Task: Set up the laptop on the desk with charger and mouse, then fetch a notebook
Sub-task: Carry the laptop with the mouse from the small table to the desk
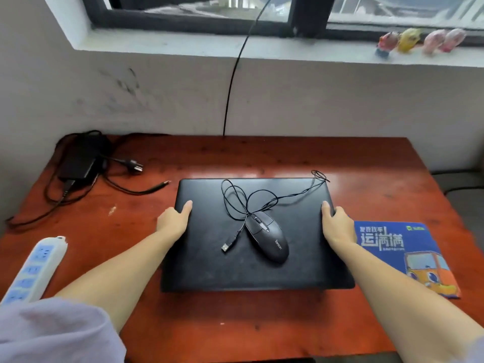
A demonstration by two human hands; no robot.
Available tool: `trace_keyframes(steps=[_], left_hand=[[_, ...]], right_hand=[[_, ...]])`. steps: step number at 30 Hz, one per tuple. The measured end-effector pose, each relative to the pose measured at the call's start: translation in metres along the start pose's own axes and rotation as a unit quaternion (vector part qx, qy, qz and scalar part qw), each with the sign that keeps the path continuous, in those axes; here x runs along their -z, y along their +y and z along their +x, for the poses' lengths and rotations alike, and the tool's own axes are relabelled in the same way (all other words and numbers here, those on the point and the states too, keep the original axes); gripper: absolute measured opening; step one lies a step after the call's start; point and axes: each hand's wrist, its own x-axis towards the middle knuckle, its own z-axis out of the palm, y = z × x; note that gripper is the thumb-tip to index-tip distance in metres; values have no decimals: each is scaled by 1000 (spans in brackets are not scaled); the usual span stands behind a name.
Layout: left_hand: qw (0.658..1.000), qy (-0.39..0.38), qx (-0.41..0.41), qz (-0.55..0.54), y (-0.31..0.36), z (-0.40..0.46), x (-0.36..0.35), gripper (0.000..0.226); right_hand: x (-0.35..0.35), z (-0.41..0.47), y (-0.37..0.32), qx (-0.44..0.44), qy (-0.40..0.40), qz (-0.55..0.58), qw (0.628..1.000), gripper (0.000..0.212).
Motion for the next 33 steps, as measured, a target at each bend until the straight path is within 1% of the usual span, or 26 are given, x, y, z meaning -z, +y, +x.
trace_keyframes(steps=[6,11,13,19,23,28,30,31,32,33], left_hand=[[998,-16,12,51,13,39,-9,70],[990,1,4,139,16,50,-13,71],[988,4,2,156,18,51,-15,72],[982,21,-9,189,15,49,-16,72],[968,21,-40,249,16,52,-9,68],[969,-7,-9,246,19,47,-9,77],[971,-17,0,238,20,42,-5,76],[972,-22,1,235,21,39,-3,74],[972,-24,-1,233,22,35,0,71],[973,-22,-5,231,23,32,2,66]], right_hand=[[-19,46,-21,10,-32,-51,998,56],[-26,60,-23,37,-64,-114,991,54],[-26,64,-20,51,-78,-138,986,53],[-22,68,-21,129,-82,-251,956,50],[-16,70,-22,188,-71,-324,925,52],[-12,69,-25,193,-88,-332,919,53],[-7,72,-32,197,-107,-364,904,55],[-4,74,-39,202,-113,-393,890,55],[1,76,-49,217,-112,-428,870,50],[5,79,-62,243,-100,-463,846,41]])
